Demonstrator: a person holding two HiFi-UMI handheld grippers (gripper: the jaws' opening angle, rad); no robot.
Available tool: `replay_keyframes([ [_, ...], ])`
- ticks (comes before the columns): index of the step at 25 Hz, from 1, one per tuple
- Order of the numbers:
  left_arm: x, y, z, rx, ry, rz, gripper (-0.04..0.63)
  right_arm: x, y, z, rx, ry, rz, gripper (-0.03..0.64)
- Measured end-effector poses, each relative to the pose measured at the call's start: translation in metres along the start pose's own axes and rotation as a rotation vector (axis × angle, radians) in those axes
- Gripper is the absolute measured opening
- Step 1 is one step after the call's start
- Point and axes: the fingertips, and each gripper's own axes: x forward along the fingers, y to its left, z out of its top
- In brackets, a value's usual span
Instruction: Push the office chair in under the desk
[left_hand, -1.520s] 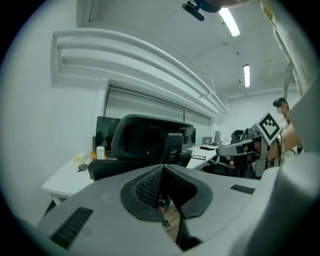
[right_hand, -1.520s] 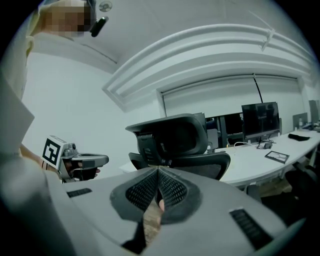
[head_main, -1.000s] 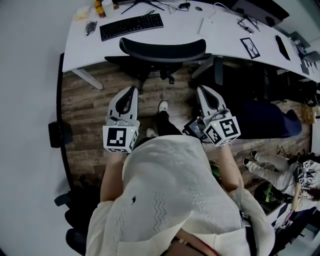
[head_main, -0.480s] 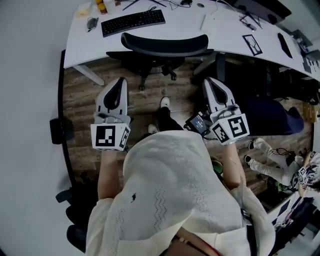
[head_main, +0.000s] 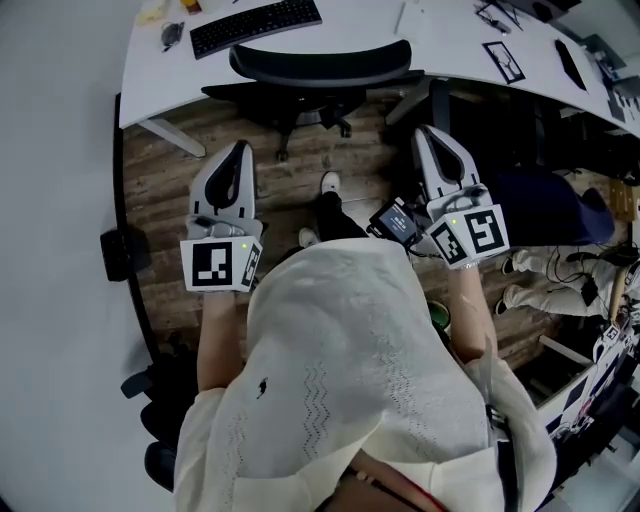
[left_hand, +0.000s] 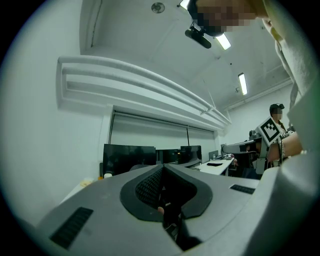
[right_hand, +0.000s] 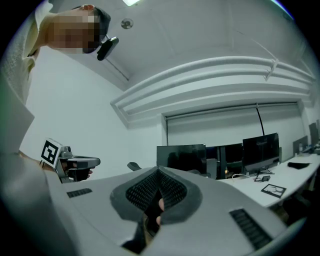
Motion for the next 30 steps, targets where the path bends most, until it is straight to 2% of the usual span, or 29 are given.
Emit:
replay_keyframes([
  [17,0.005,-0.001,-0.008,0.035,0.029,-0.029,0.014,0.005,0.000,-0.003,-0.003,0.012,-0.010,0.000],
  [30,0.018,0.011,-0.014,0.009,0.038,-0.042,0.014,0.036,0.001,-0.002,-0.018,0.022,0.017,0.000],
])
